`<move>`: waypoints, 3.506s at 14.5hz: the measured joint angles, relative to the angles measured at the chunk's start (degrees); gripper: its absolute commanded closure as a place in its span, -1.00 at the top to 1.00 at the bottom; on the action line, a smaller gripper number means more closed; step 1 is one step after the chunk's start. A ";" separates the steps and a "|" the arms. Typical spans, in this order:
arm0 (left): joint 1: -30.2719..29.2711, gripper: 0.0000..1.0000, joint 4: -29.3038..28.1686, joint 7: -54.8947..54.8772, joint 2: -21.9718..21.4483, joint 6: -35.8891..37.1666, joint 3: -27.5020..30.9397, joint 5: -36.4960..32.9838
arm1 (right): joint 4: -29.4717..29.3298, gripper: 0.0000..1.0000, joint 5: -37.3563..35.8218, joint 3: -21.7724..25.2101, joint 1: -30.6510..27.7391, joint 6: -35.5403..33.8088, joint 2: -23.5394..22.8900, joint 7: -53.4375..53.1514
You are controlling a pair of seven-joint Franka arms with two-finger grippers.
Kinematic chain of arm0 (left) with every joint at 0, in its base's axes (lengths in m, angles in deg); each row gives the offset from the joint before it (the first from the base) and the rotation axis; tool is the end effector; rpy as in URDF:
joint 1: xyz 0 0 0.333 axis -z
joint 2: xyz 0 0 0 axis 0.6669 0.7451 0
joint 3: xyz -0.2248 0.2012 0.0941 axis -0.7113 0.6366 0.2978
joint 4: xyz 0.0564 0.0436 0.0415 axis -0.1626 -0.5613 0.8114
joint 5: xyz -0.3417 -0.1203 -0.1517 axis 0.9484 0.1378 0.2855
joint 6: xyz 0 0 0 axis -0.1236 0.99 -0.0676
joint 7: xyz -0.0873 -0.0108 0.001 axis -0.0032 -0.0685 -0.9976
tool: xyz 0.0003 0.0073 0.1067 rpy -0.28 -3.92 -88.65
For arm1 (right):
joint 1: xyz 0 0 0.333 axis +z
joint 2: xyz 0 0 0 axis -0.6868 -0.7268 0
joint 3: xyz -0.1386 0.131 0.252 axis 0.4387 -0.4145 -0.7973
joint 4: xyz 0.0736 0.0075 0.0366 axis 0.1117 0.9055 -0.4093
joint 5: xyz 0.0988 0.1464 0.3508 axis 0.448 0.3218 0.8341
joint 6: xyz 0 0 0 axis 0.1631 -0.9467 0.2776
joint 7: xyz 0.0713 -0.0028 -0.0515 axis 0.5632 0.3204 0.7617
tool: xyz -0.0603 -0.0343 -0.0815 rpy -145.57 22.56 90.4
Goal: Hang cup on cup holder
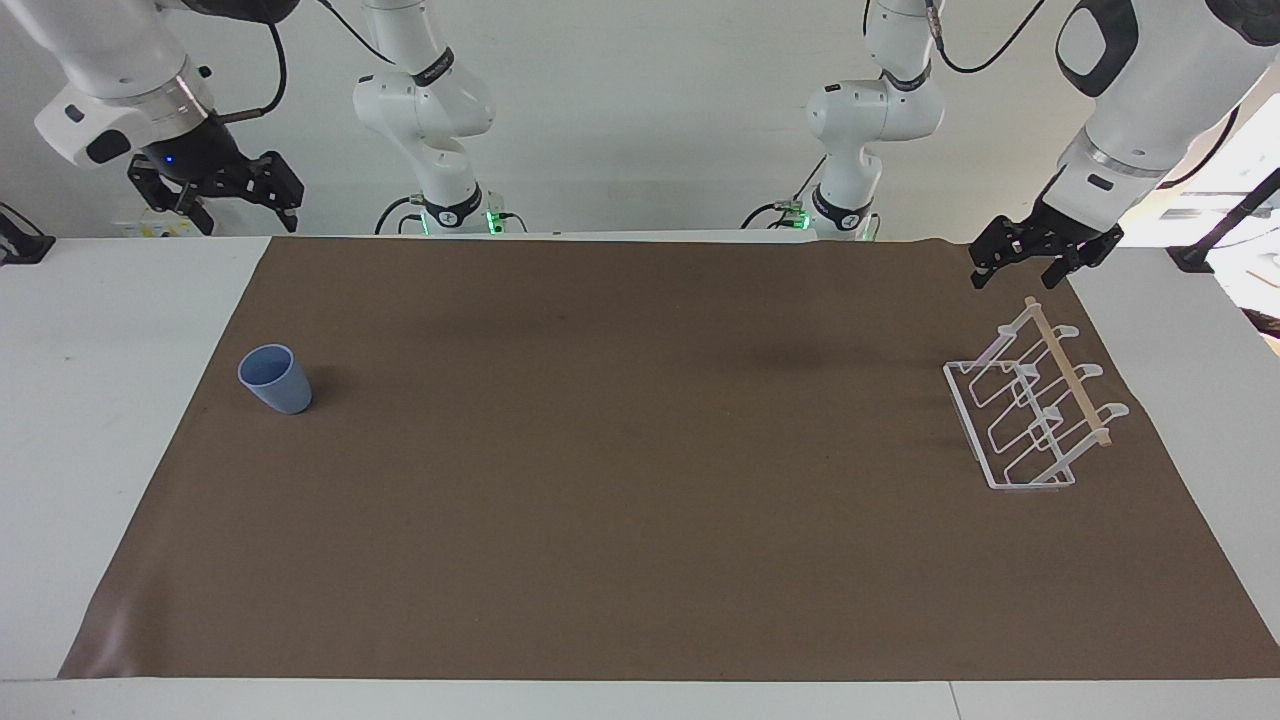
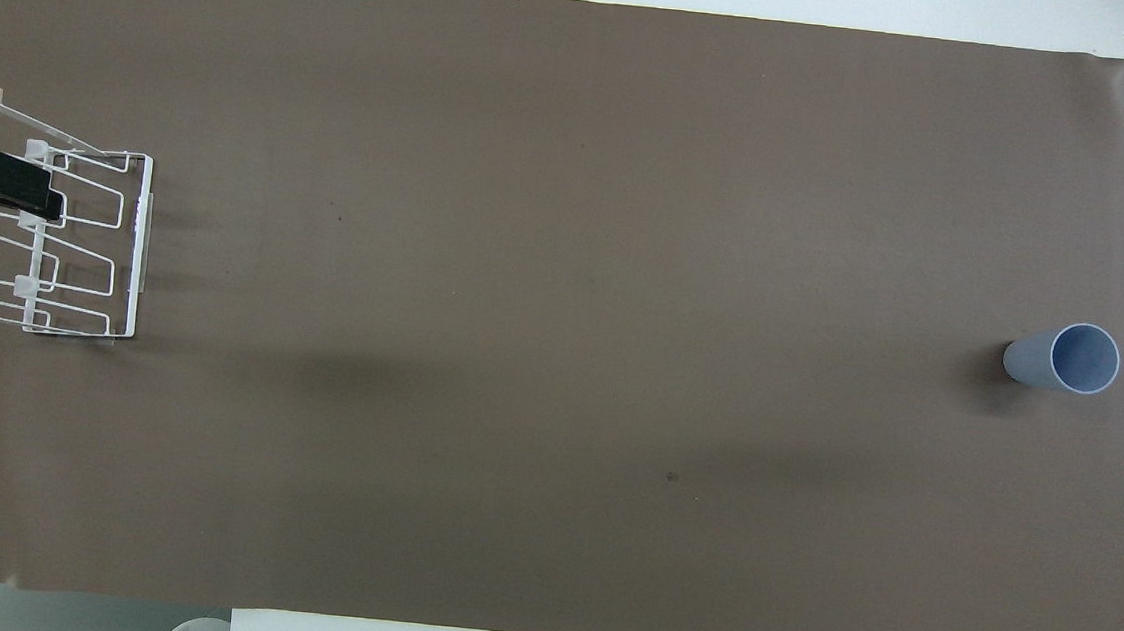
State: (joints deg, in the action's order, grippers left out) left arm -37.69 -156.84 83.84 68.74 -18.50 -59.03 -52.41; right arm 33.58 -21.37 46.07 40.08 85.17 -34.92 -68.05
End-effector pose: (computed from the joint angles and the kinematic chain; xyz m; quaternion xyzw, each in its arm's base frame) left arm 0.5307 -0.0488 0.6064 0.9987 -0.0463 -0.0164 0.0111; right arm 0.5142 -0.0687 0.6551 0.9971 0.0328 -0.0650 0.0208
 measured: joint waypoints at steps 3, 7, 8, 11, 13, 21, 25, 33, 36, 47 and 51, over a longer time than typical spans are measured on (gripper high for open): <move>-0.04 1.00 0.00 0.01 0.01 0.00 0.05 0.00 | 0.28 1.00 0.01 -0.01 0.05 0.27 0.03 0.00; -0.05 1.00 0.00 0.02 0.01 0.00 0.05 0.00 | 10.10 1.00 0.01 0.34 -3.42 12.93 1.63 1.24; -0.05 1.00 0.00 0.02 0.01 0.00 0.05 0.00 | 13.78 1.00 0.03 0.43 -5.22 16.62 1.90 2.20; -0.05 1.00 -0.01 0.03 0.03 0.00 0.05 0.00 | 22.56 1.00 0.09 0.69 -8.82 25.28 1.37 3.69; -0.05 1.00 -0.01 0.03 0.06 0.01 0.05 0.00 | 27.26 1.00 0.09 0.76 -11.32 31.65 -0.58 5.82; -0.05 1.00 -0.01 1.09 0.07 0.08 0.04 0.00 | 32.71 0.88 0.10 0.85 -16.98 42.70 -8.46 13.99; -0.05 1.00 -0.02 1.21 0.07 0.09 0.04 0.00 | 34.02 -0.28 0.11 0.68 -16.87 44.62 -8.77 13.99; 0.06 1.00 -2.51 7.74 -0.34 0.97 -0.20 0.00 | 34.11 -1.00 0.11 0.07 -14.23 44.65 -8.85 13.99; 0.01 1.00 -2.91 13.26 -0.58 0.94 -0.17 0.00 | 33.09 -1.00 0.10 0.03 -12.91 41.86 -8.84 13.99; 7.88 1.00 -2.93 65.39 -1.05 0.05 -1.12 12.31 | 22.86 -1.00 39.43 -3.41 -3.31 17.86 -7.47 9.98; 10.77 1.00 -3.02 87.11 -1.09 -7.07 -1.14 21.32 | 26.84 -1.00 52.57 -3.49 4.31 21.04 -6.58 1.71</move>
State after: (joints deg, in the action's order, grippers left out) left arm -26.93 -159.87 170.95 67.66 -25.57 -60.17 -31.09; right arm 60.42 31.21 42.58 44.39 106.21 -41.50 -66.34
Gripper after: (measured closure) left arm 0.000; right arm 0.952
